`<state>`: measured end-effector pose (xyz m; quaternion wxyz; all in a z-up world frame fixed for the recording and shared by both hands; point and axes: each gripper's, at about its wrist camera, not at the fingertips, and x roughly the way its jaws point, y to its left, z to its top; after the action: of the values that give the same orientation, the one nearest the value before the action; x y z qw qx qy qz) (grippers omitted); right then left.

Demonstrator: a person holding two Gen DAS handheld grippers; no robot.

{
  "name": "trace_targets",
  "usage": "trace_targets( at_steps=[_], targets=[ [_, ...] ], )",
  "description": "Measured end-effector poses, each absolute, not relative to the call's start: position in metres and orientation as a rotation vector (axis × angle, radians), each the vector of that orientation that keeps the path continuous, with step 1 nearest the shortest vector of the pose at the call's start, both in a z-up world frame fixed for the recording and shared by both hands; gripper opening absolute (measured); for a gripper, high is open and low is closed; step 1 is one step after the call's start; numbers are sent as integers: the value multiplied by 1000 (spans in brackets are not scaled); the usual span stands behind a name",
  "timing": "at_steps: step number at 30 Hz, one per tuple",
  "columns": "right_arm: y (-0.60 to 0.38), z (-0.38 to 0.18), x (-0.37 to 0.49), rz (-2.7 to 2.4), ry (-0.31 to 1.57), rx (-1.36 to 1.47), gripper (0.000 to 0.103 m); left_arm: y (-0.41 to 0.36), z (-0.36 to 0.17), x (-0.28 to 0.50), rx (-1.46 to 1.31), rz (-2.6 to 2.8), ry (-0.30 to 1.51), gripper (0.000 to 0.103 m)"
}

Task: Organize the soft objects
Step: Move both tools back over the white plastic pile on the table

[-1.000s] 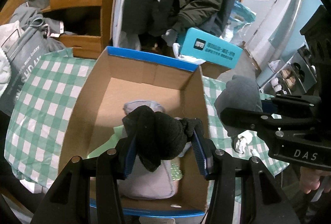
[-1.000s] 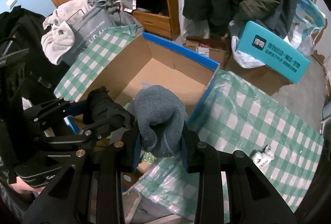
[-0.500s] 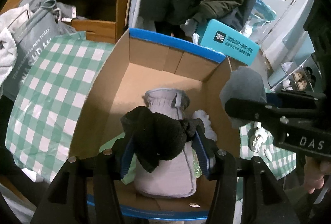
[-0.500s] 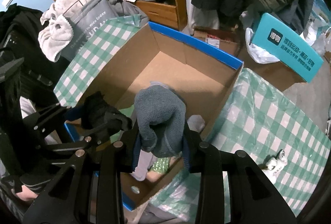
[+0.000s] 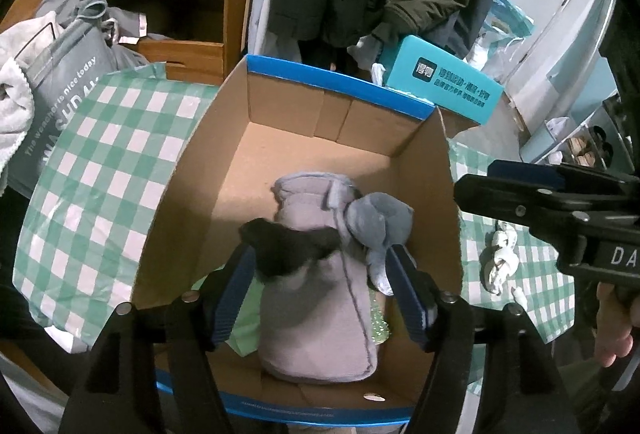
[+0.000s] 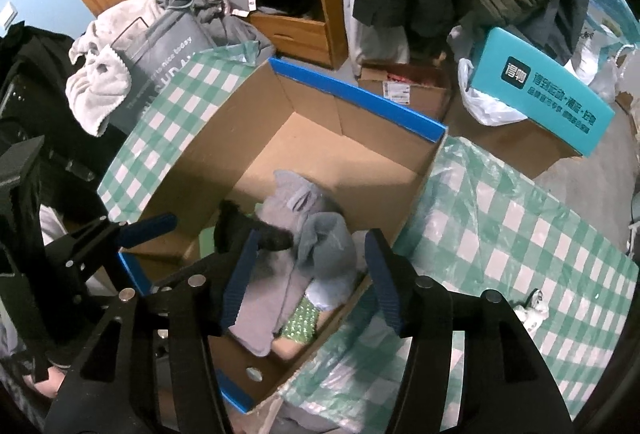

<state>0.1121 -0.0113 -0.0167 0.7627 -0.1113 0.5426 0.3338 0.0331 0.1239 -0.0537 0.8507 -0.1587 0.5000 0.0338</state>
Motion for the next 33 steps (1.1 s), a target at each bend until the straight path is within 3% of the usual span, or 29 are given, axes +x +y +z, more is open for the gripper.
trace_targets(
  at_steps=[33],
  targets=[
    [-125, 2, 92, 581, 1121, -224, 61, 19, -38, 44, -236, -159, 1052, 70]
  ],
)
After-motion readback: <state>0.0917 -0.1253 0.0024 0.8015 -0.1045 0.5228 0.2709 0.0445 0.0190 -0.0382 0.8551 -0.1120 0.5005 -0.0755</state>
